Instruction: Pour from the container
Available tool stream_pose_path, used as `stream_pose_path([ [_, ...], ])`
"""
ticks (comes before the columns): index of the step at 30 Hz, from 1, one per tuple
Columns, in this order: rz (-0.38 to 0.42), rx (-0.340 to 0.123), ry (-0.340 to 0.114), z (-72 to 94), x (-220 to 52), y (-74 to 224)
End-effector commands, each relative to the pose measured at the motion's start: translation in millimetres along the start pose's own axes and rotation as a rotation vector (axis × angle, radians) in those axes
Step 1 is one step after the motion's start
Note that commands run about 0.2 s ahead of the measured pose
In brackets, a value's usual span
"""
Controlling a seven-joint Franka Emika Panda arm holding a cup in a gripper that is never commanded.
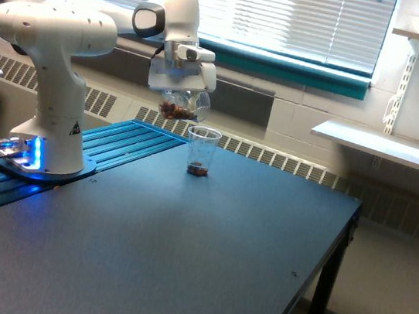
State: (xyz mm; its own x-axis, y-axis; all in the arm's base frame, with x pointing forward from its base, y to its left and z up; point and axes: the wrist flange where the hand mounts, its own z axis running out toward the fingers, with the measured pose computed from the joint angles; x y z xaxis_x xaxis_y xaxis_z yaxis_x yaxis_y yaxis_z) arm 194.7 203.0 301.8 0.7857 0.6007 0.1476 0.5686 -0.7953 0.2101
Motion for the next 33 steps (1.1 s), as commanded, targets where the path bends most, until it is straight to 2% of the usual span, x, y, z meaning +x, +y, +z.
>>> stream_pose_path([
  [1, 0.029, -0.023, 0.03, -4.9, -1.2, 8.0],
  [18, 0.008, -0.048, 0.034, -12.3, 13.0, 1.9],
  [33, -0.007, -0.077, 0.019, -14.1, 15.4, 4.5],
])
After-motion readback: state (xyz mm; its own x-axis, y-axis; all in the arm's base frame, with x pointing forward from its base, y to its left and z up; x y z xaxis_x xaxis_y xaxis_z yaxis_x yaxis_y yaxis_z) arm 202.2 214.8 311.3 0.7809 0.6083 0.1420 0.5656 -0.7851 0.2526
